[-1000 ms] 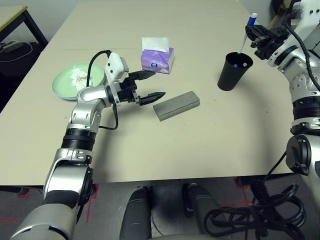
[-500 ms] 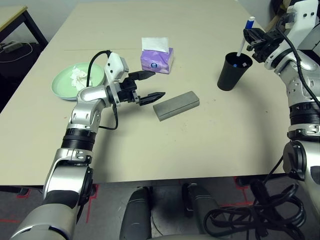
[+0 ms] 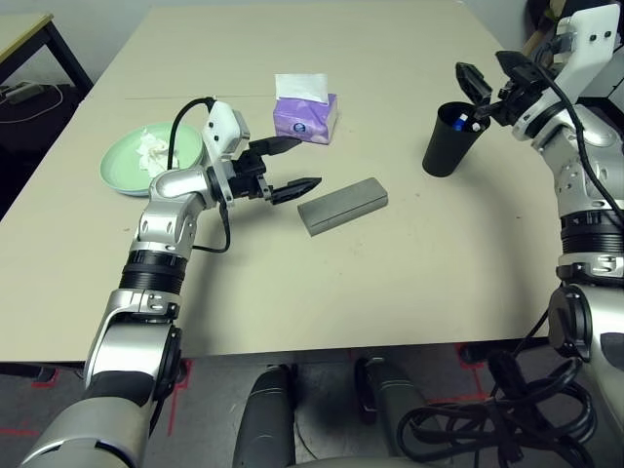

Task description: Organize and tidy the items on the table.

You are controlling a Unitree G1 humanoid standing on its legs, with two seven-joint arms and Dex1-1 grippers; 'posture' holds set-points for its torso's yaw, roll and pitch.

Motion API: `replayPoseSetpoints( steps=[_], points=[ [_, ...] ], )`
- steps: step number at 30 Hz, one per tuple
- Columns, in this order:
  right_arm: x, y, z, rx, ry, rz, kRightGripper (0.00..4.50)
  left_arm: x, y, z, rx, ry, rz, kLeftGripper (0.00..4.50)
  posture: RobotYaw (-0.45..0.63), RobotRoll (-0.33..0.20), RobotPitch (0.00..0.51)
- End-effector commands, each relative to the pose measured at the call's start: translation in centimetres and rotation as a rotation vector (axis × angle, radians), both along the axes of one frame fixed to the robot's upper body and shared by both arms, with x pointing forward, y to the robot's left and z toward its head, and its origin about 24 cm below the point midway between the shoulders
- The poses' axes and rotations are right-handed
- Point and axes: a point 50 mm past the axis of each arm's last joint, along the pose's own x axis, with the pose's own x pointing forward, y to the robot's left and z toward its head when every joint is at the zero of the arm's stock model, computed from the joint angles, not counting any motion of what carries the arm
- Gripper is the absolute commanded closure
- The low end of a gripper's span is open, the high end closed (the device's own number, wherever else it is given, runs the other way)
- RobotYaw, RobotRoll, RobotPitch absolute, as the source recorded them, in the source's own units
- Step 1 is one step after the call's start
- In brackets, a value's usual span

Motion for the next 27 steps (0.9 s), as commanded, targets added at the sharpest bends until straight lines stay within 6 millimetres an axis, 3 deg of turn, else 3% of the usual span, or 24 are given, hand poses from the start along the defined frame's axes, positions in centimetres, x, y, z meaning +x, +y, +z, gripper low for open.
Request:
replayPoseSetpoints(
  steps=[1,7,17,27],
  points=[
    [-1.3,1.0,-1.7,0.038,-0.043,0.129,0.03,0.2,0.8,0.4,-0.105,-0.018,0.166,0.00,0.01,0.000,0.104],
    [-2.8,1.5,-6.8,0.100,0.057,0.069,0.03,-1.0,2.3,-2.0,-0.237,-0.018,0.467,0.00,0.03,0.000,0.101],
    [-3.8,0.1,-10.3,0.168,0.039,-0.262,0.03,-3.4,7.6,-4.4,-0.367,-0.148,0.998,0.00,0.03,0.000,0.099],
    [-2.4,-1.9,-12.0,0.121,0.168,-0.383,0.03,-4.4,10.4,-6.4,-0.315,-0.065,1.060,0.00,0.04,0.000,0.091]
  ],
)
